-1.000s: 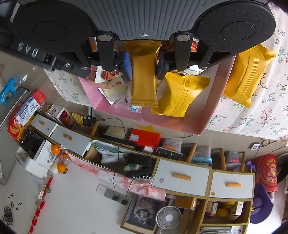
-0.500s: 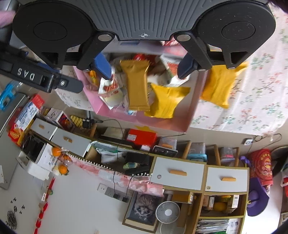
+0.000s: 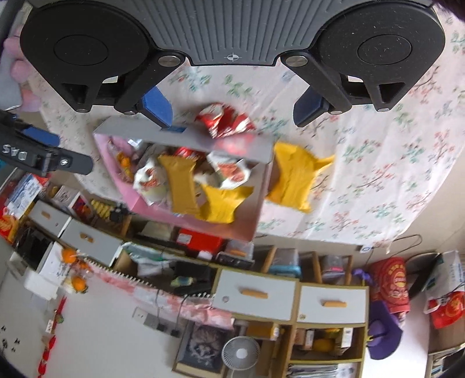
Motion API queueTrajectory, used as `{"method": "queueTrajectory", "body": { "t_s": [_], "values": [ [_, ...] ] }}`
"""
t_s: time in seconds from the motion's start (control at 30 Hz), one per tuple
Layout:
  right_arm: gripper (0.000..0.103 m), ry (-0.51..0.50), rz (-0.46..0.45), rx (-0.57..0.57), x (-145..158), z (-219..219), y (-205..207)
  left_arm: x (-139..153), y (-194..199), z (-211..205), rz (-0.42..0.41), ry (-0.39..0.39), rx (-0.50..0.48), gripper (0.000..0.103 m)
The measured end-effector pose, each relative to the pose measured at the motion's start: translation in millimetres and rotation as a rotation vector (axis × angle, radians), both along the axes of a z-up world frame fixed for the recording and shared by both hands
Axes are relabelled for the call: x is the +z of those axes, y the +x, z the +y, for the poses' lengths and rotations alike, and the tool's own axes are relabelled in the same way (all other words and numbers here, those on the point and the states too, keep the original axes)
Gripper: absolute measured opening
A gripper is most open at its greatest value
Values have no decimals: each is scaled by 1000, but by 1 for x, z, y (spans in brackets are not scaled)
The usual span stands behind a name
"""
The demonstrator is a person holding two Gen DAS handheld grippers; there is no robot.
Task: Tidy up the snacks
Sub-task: 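Withdraw both tools from the box toward the yellow pack and red packet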
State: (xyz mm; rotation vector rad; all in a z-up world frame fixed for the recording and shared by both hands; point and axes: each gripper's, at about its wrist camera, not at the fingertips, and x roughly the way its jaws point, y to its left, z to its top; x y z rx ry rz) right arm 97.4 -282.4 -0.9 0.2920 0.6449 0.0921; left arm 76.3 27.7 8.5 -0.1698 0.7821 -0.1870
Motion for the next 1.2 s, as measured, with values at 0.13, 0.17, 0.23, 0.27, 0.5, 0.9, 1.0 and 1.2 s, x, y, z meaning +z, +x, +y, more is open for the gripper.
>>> {"method": "queueTrajectory", "body": {
  "t_s": [0.13, 0.17, 0.23, 0.27, 0.5, 0.9, 1.0, 1.2],
  "values": [
    [103, -40, 3, 48, -1, 11, -9, -4, -5, 11, 2, 38, 6, 94],
    [103, -61, -1, 65, -1, 15, -11, -6, -6, 14, 2, 47, 10, 96],
    [103, -108, -11, 97, -1, 24, -15, -9, -8, 20, 8, 61, 18, 96],
    [103, -126, -17, 109, 0, 27, -17, -11, -9, 23, 13, 69, 21, 96],
    [103, -202, -23, 185, -2, 47, -22, -26, -14, 45, 21, 144, 20, 97],
    [103, -289, 1, 270, -19, 79, -25, -48, -18, 91, 15, 187, 51, 98],
    [103, -304, 11, 295, -24, 87, -25, -55, -18, 99, 3, 196, 43, 98],
    [103, -321, 52, 360, -44, 103, -26, -77, -12, 114, -32, 209, 1, 98]
  ]
}}
